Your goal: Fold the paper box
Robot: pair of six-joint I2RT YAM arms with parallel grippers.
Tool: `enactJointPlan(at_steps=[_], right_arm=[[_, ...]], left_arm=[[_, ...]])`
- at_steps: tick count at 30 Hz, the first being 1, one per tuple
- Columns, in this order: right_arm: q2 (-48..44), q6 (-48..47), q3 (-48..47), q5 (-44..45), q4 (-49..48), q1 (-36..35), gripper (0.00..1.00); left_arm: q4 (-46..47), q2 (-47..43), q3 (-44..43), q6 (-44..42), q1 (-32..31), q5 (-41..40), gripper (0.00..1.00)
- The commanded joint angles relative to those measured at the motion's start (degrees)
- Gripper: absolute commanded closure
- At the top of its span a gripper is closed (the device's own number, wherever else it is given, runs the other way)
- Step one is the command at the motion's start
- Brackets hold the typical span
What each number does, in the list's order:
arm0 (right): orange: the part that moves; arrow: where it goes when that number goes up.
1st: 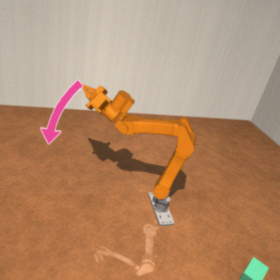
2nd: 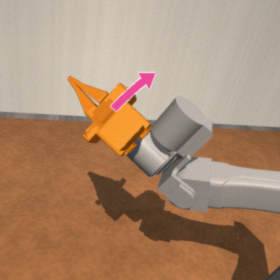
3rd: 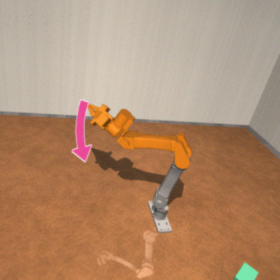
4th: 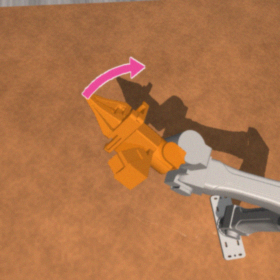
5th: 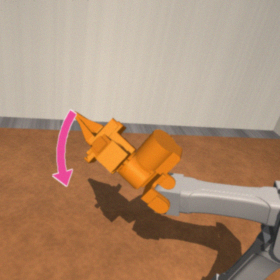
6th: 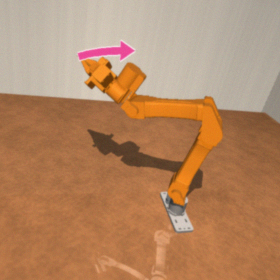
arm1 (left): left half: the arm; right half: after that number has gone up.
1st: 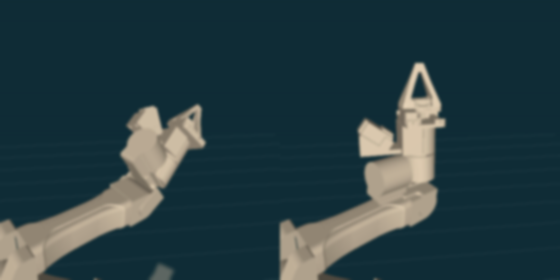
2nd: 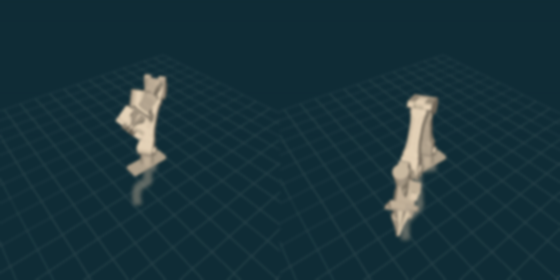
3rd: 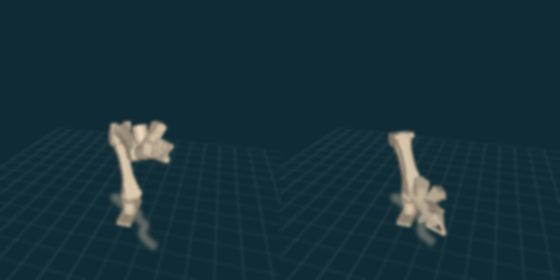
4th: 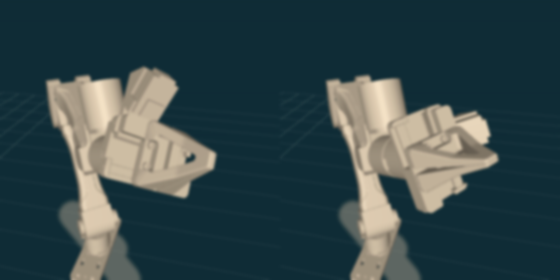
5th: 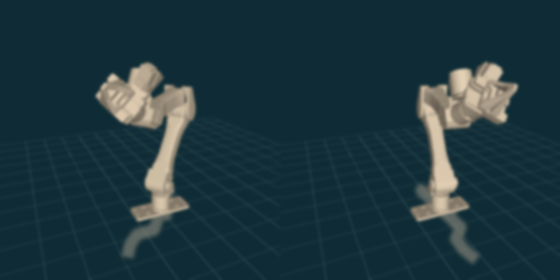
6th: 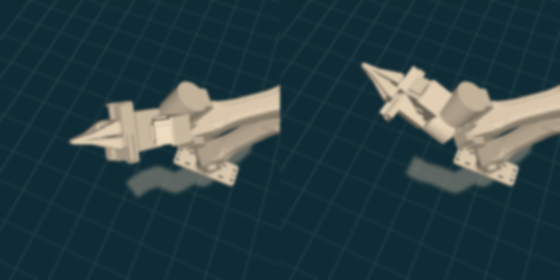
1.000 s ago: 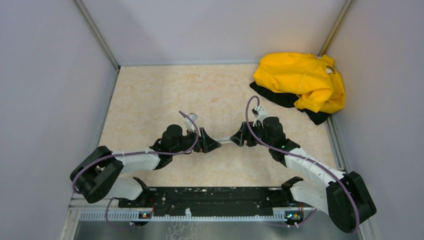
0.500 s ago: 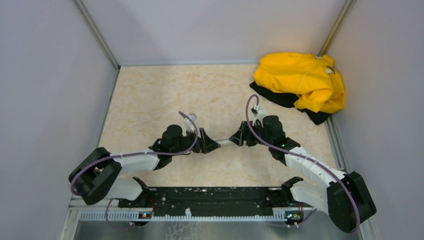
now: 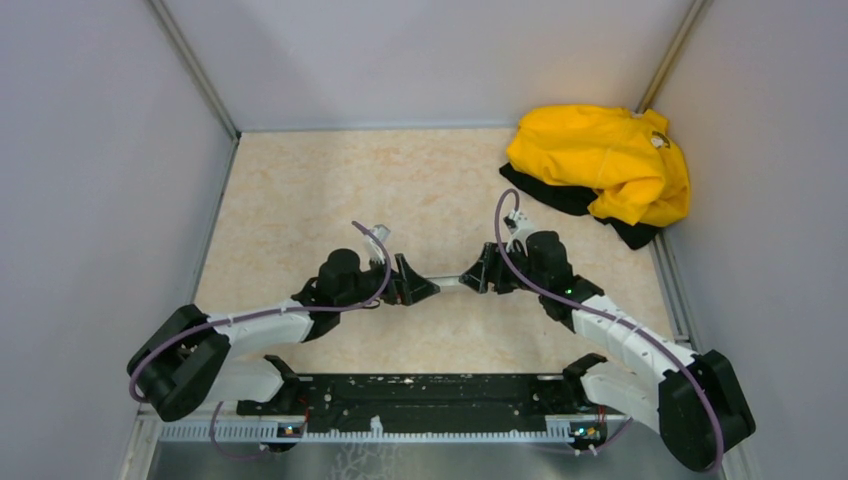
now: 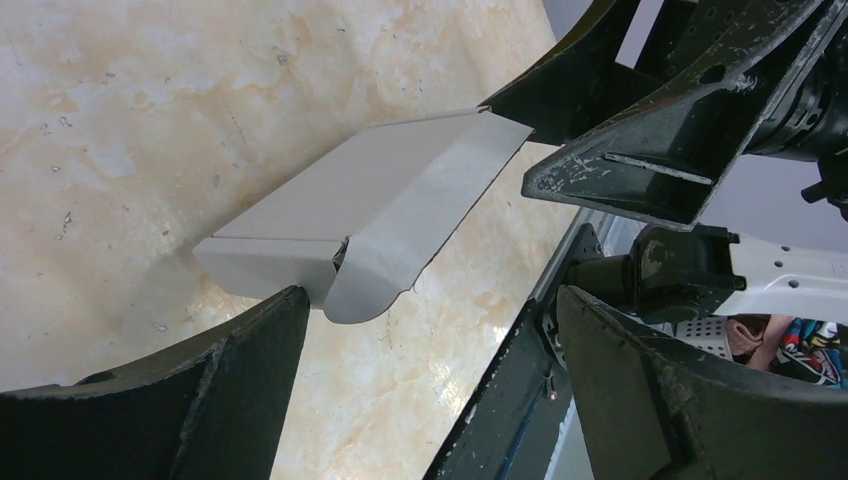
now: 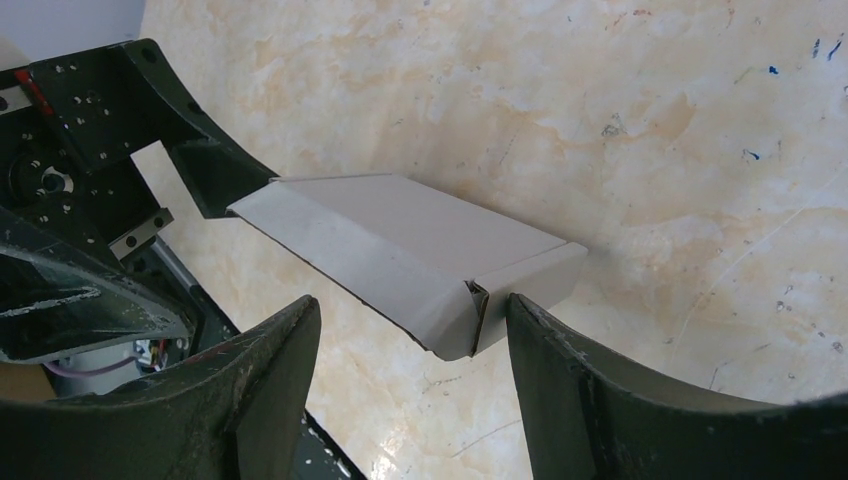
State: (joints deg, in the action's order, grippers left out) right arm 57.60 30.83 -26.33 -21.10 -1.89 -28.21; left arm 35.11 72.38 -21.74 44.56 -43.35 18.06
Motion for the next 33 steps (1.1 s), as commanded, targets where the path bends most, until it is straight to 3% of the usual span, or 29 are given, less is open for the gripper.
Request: enactJointPlan(at_steps=[1, 33], right_arm=[[-1.98, 1.45, -2.68, -3.15, -1.64, -1.26, 0.32], [-0.8, -1.75, -0.35, -3.66, 0.26, -1.25, 0.31]], left_arm=[[2.15, -1.14, -1.93, 1.43, 0.23, 1.08, 0.01], [-0.31, 0.97, -1.43, -0.44, 7.34, 4.73, 0.01]])
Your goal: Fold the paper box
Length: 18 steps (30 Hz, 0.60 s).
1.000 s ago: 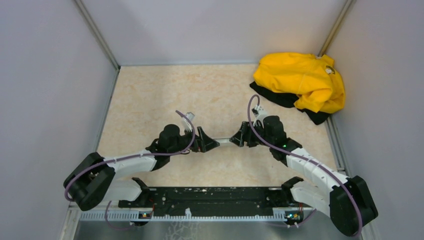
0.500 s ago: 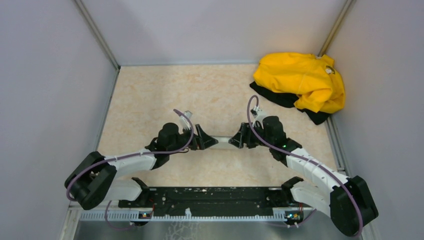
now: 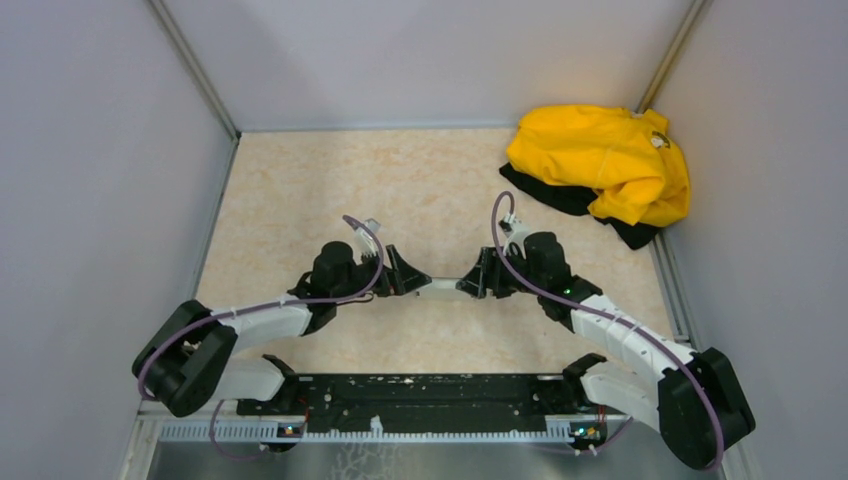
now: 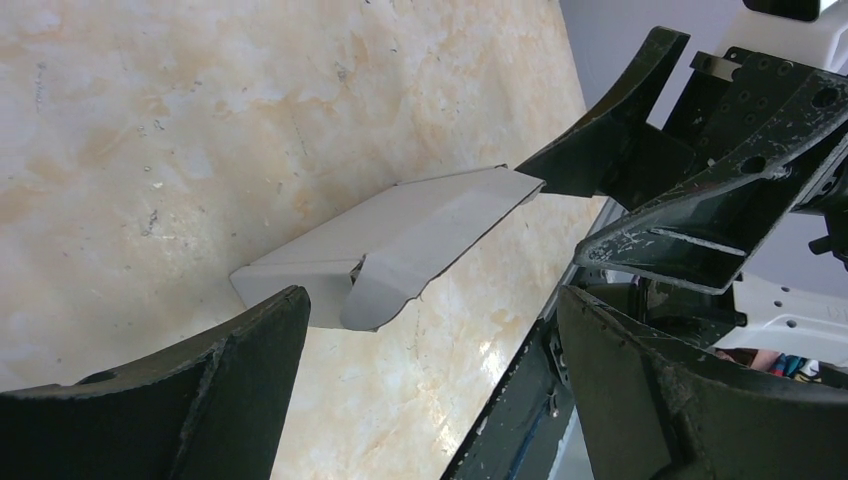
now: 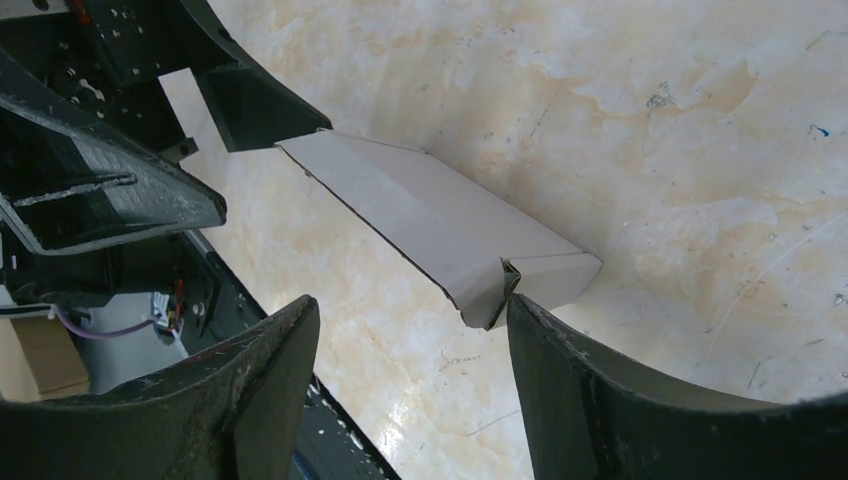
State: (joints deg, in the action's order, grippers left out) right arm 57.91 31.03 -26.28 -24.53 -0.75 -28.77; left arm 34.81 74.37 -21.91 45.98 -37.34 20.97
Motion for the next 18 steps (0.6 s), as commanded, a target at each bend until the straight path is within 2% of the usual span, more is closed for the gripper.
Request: enactJointPlan(at_steps=[1, 7, 14, 18], right_arm=[[-1.44, -2.69, -0.73, 0.39, 0.01, -0.67, 0.31], [-4.38, -13.93, -5.52, 6.67, 8.92, -0.67, 0.31], [-9.27, -21.83, -6.25, 3.9, 2.55, -0.58, 0.32], [-6.83, -22.15, -7.94, 2.08, -1.4, -0.66, 0.48]], left_arm=[[-0.57, -1.7, -1.21, -2.08, 1.76, 1.92, 0.01], [-6.47, -6.71, -1.5, -4.29, 4.81, 1.85, 0.01], [-9.89, -10.91, -1.43, -5.26, 7.37, 2.11, 0.01], [-10.1, -11.31, -1.56, -5.23, 7.55, 1.96, 0.01]])
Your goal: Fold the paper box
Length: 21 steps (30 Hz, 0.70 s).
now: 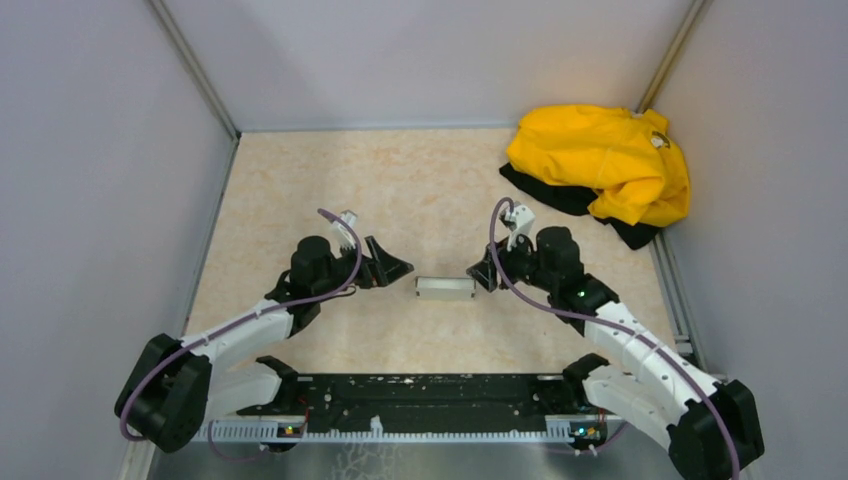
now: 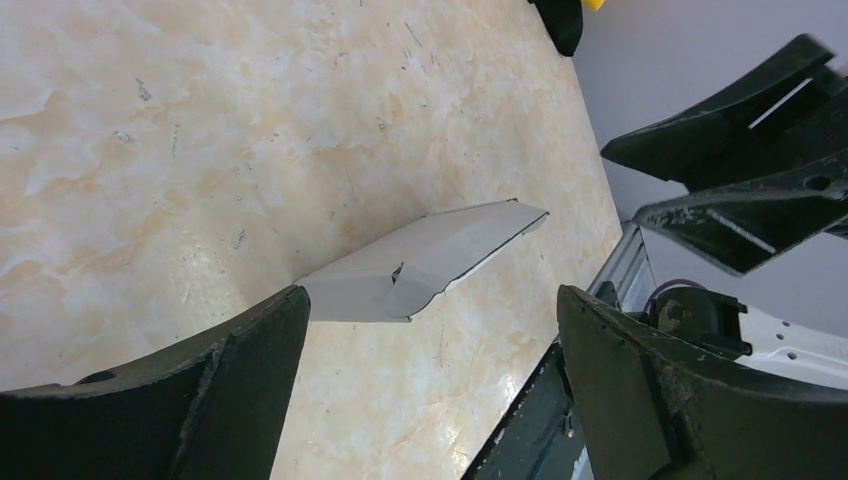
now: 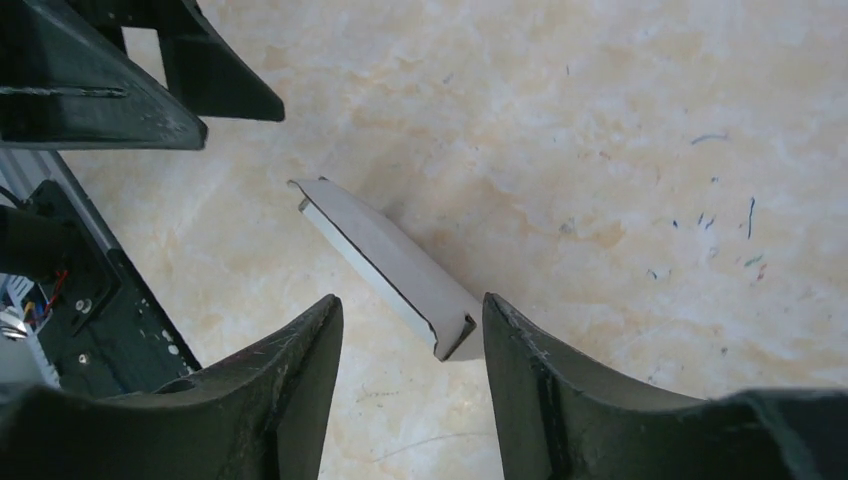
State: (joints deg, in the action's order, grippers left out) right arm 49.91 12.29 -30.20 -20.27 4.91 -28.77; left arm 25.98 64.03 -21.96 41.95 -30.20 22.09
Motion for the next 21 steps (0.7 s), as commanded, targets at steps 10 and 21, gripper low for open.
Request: enactJointPlan(at_steps=[10, 21], right_arm=[[8.09, -4.86, -4.99, -0.94, -5.36, -1.81, 0.79], [10.56, -3.53, -2.52, 0.84, -7.59, -4.51, 0.79]], left_arm=[[0.33, -0.15, -1.02, -0.24, 0.47, 1.81, 0.01], [5.38, 3.9, -1.25, 1.39, 0.15, 4.99, 0.01]])
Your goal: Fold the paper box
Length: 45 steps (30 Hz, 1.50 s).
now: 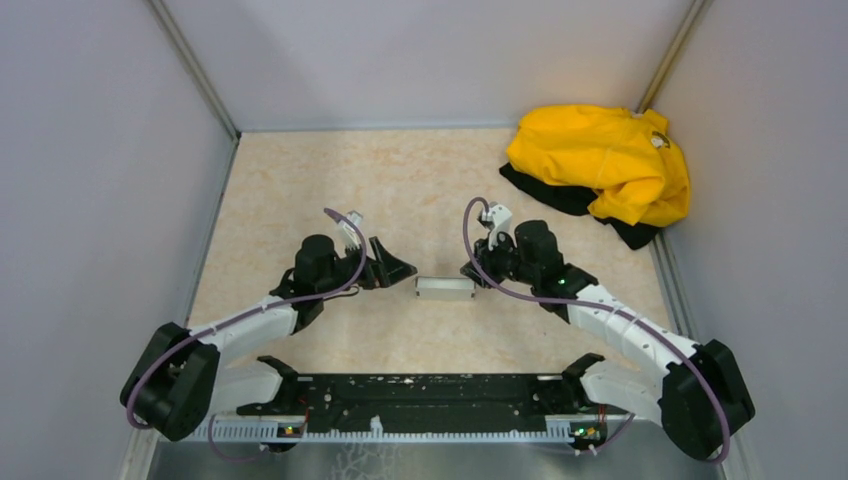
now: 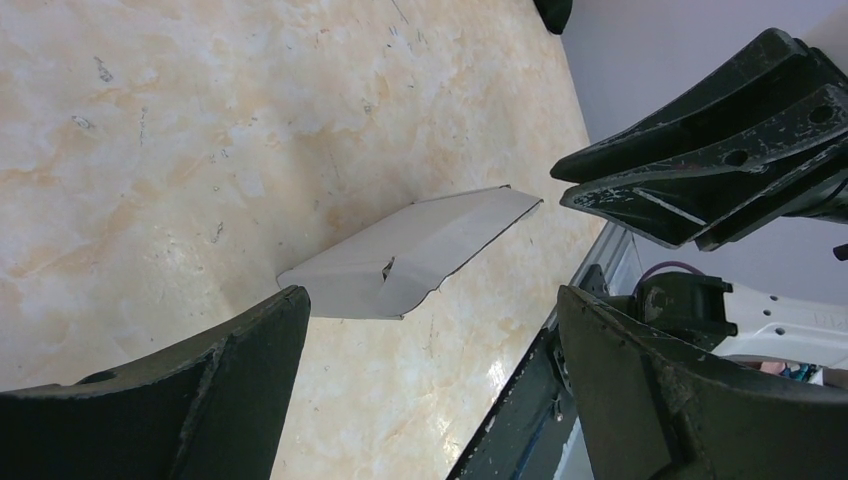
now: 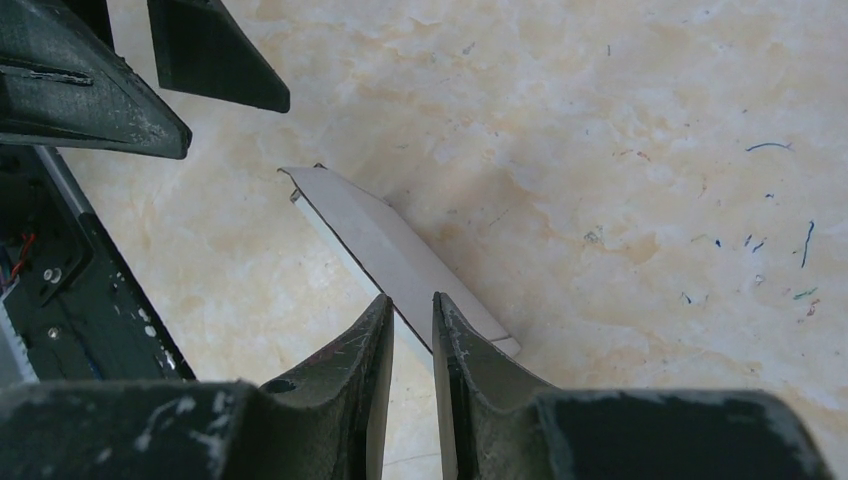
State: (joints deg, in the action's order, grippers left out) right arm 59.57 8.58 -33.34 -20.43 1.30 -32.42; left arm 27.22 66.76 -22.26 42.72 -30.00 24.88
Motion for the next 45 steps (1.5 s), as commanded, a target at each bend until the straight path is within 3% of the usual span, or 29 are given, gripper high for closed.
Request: enactJointPlan(at_steps=[1, 45], right_arm=[[1.12, 0.27, 0.71, 1.07, -4.14, -0.95, 0.79], [-1.02, 1.07, 4.78, 5.23, -3.26, -3.16, 0.78]], left_arm=[[4.48, 1.36, -0.88, 0.76, -0.14, 2.29, 0.01], [5.22, 1.89, -0.45, 0.45, -0.5, 2.22, 0.01]])
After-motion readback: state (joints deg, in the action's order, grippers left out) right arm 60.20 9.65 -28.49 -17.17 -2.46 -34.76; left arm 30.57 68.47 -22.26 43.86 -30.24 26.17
